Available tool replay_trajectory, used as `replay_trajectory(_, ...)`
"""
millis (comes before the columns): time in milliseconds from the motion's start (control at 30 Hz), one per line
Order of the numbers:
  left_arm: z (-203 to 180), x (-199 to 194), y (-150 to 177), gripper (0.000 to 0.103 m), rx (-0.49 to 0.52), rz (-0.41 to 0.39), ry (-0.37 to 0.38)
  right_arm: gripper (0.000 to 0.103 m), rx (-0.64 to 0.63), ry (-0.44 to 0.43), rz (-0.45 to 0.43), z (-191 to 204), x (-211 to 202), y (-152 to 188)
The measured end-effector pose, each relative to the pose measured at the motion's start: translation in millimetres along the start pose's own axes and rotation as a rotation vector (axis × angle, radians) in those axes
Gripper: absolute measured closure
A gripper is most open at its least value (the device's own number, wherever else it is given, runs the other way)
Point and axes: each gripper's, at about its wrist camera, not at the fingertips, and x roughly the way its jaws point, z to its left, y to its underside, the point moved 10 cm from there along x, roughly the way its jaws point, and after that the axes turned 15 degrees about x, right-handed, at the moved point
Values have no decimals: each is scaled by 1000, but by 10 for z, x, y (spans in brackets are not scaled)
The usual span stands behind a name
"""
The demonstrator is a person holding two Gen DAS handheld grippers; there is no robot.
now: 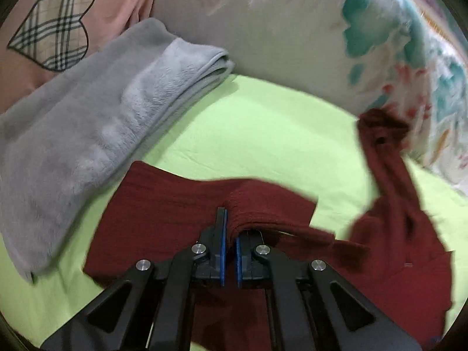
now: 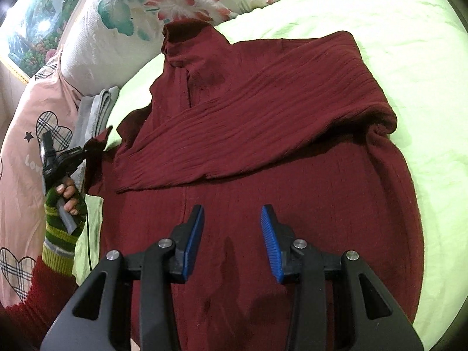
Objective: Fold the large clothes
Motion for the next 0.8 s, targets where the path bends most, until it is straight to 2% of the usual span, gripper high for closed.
replay_trajectory(200, -937, -572, -22, 100, -18, -86, 228, 62, 12, -21, -31, -18, -142, -8)
replay_trajectory(300, -1635, -758, 3, 100, 8, -100, 370, 62, 25, -31, -47, -51, -217, -23)
replay_trajectory(400, -2313, -883, 69, 100, 65, -112, 461, 62, 40, -33, -68, -97, -281, -38)
replay_trajectory(500, -2906, -850, 230, 100, 124, -86, 513, 62, 68, -37, -80, -165, -321, -51)
replay_trajectory(600, -3300, -565, 469, 100, 185, -18, 505, 62, 89, -37, -91, -239, -357, -68)
replay_trajectory(767, -3534, -228, 792, 99, 240, 68, 498, 62, 118, -25, -108, -345, -399, -106)
replay_trajectory(800, -3559, -194, 855, 96, 249, 87, 506, 62, 122, -26, -109, -347, -401, -111)
